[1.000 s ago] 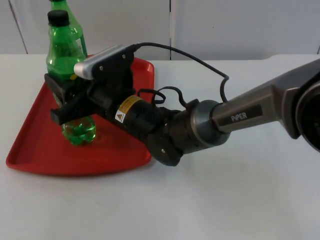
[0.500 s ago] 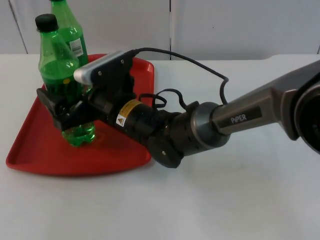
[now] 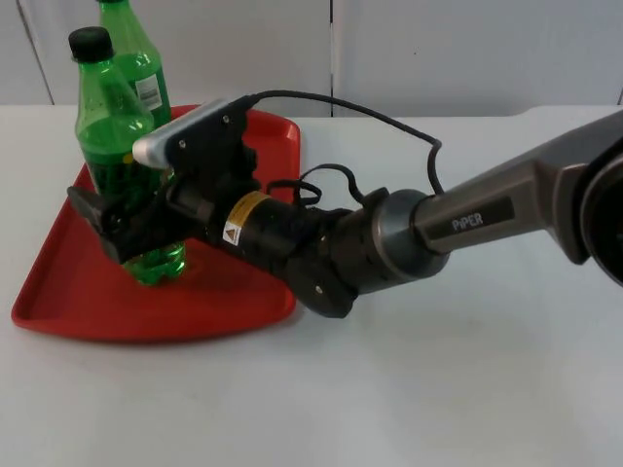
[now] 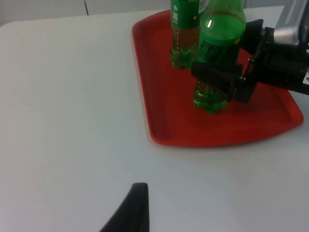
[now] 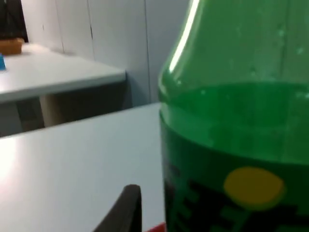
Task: Place the bottle upright on the tray.
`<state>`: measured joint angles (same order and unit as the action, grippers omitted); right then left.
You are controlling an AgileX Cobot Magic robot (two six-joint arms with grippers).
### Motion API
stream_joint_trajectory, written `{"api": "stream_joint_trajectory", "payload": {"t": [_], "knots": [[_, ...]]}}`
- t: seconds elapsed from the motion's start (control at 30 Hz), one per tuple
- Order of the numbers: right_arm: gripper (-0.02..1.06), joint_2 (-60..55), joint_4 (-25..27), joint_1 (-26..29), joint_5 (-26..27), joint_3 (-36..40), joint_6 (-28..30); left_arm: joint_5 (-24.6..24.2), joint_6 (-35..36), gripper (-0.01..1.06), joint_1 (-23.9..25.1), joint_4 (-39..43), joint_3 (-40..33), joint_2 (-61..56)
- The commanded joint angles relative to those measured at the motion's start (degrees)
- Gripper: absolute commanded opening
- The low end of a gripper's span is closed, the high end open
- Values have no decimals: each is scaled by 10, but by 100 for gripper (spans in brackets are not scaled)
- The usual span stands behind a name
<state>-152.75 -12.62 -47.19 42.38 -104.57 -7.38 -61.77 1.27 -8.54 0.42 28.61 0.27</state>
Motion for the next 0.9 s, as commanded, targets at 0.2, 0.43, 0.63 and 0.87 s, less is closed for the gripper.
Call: {"api": "stream_joint_trajectory", "payload": {"t": [0.2, 0.43, 0.63, 0.87], "knots": [[105, 62, -9, -1, -180, 1, -13, 2, 5, 105, 0, 3, -3, -3], [105, 112, -43, -20, -340, 2, -40, 2, 5, 105, 0, 3, -3, -3], [105, 129, -36, -36, -428, 2, -40, 2, 5, 105, 0, 3, -3, -3], [105, 167, -31, -40, -597, 3, -67, 2, 5, 105, 0, 3, -3, -3]]}}
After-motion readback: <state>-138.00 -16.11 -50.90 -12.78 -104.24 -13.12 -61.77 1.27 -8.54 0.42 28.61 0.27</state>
